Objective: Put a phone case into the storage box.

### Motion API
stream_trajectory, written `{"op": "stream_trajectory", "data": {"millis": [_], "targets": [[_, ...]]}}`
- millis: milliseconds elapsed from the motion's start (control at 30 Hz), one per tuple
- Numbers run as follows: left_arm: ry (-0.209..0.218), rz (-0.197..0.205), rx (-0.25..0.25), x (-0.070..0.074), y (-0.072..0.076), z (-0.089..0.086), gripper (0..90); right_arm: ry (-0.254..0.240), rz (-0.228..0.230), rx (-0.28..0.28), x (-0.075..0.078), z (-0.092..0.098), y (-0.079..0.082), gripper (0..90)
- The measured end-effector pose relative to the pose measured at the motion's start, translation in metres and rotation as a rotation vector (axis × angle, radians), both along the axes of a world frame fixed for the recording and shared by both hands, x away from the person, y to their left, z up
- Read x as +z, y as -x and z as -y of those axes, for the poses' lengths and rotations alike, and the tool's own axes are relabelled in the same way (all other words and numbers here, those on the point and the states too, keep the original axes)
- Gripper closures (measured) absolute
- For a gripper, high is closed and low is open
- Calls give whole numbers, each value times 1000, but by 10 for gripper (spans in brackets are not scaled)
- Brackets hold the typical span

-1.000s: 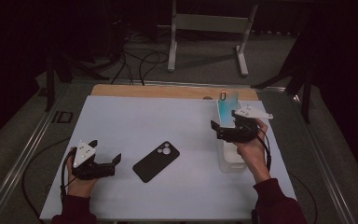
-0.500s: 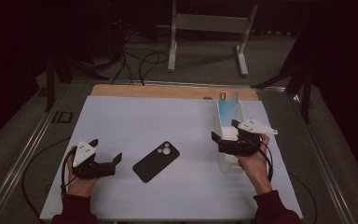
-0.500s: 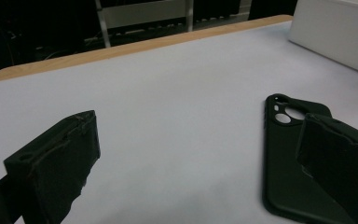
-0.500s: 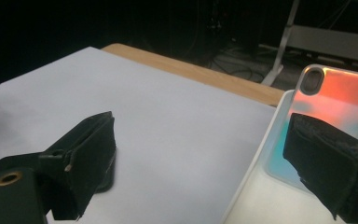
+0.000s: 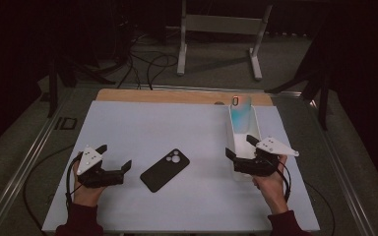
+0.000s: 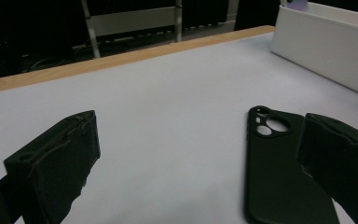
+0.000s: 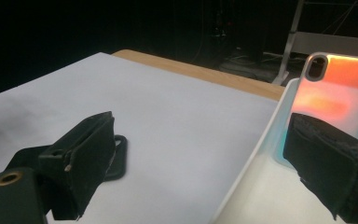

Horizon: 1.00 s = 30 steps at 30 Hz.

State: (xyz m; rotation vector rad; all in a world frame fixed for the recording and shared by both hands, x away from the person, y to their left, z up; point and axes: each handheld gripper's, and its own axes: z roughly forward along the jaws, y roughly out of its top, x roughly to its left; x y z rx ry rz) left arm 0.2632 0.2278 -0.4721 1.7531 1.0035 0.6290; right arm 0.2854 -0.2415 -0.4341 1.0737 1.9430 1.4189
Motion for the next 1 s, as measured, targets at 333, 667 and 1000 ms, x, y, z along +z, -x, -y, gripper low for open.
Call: {"op": "stream_trajectory", "data": {"millis": [333,667,1000], "targets": [[-8,8,-38,6,0,11,0,-49,9,-20,-11,10,11,86],[-19,14,-75,9,-1,22,0,-48,21,-23,-17,11,18,86],[-62,-19,-104,6,-5,38,0,-63,26,-23,-15,13,19,86]]}}
